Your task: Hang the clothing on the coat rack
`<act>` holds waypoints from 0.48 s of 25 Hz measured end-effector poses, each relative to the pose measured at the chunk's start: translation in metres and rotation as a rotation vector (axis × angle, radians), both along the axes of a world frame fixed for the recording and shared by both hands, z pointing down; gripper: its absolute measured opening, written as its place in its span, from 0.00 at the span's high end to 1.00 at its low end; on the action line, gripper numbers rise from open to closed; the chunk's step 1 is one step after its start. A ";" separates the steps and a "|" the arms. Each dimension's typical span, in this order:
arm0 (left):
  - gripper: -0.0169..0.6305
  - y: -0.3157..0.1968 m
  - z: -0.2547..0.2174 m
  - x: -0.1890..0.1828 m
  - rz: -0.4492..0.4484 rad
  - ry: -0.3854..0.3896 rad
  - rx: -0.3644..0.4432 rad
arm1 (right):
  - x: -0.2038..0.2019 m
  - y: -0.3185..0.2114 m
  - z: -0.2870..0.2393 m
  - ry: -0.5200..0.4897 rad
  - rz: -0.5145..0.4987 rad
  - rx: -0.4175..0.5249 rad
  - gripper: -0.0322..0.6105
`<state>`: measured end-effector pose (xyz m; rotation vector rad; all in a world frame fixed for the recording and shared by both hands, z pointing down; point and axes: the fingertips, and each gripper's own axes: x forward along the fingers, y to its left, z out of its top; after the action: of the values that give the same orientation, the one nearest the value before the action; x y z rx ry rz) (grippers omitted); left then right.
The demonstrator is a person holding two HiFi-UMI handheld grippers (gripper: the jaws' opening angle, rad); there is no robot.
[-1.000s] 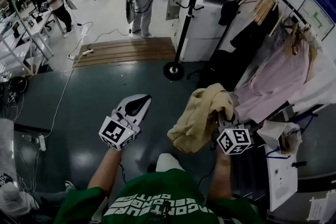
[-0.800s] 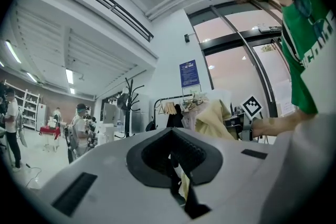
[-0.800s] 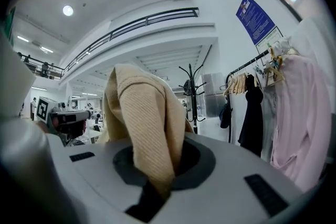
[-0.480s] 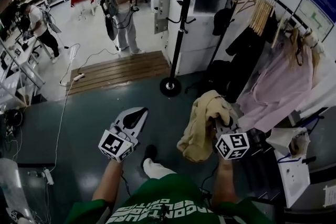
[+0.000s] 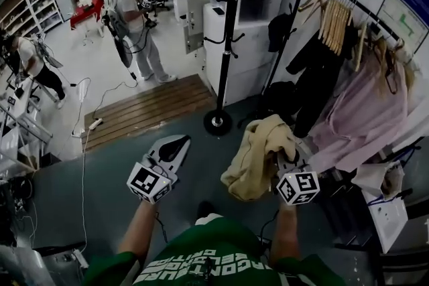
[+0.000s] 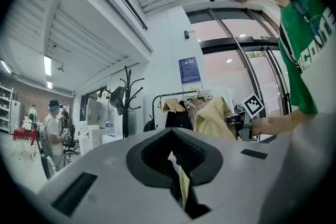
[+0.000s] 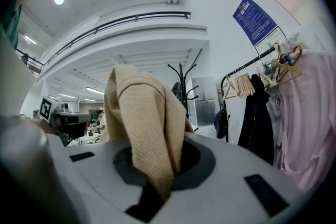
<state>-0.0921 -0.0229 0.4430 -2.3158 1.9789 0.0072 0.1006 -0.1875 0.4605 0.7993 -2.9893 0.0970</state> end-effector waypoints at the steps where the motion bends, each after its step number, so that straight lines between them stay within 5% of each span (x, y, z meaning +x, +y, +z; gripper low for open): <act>1: 0.97 -0.006 -0.001 -0.007 0.012 -0.005 0.000 | -0.007 -0.003 -0.001 -0.004 0.008 0.000 0.89; 12: 0.97 -0.062 -0.004 -0.053 0.084 0.016 0.019 | -0.047 -0.021 0.003 0.002 0.063 -0.018 0.89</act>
<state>-0.1449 -0.0851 0.4387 -2.3927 1.8785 0.0512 0.0540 -0.2088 0.4630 0.8916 -2.9573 0.1256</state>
